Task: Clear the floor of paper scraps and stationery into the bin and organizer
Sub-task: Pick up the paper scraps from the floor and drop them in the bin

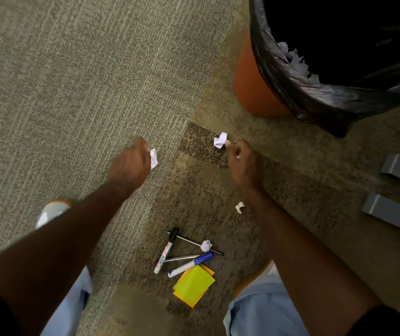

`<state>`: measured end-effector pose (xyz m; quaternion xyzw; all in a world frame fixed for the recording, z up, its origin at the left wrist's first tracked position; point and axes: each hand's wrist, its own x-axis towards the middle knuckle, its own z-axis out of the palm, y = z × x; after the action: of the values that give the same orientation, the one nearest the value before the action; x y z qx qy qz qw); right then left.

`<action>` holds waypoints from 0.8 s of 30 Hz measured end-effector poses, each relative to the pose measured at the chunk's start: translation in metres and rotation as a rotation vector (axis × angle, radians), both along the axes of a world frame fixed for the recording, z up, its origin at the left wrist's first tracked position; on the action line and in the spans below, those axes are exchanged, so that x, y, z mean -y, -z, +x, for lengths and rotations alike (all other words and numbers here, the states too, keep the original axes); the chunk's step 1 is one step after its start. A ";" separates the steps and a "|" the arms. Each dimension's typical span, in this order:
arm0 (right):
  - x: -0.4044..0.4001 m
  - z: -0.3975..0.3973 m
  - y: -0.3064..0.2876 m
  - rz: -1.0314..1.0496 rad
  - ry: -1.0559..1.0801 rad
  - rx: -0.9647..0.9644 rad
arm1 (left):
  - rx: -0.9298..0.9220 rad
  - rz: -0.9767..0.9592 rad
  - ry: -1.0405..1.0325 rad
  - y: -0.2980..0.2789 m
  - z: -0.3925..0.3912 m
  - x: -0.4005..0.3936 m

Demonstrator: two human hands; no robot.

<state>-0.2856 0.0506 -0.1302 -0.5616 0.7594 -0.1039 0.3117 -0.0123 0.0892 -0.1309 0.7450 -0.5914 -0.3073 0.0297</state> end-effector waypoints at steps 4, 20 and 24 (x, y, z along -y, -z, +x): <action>0.029 0.006 0.003 0.127 -0.116 -0.100 | 0.142 0.202 0.059 0.003 -0.002 0.006; -0.044 -0.062 -0.007 0.276 -0.653 -0.106 | -0.383 0.331 0.297 -0.007 -0.057 -0.060; -0.101 -0.099 -0.009 0.416 -0.916 -0.296 | -0.245 0.351 0.705 -0.007 -0.095 -0.108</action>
<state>-0.3841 0.1518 -0.1210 -0.7711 0.4764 0.2764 0.3196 -0.1073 0.1975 -0.1236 0.4482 -0.7412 -0.4812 -0.1347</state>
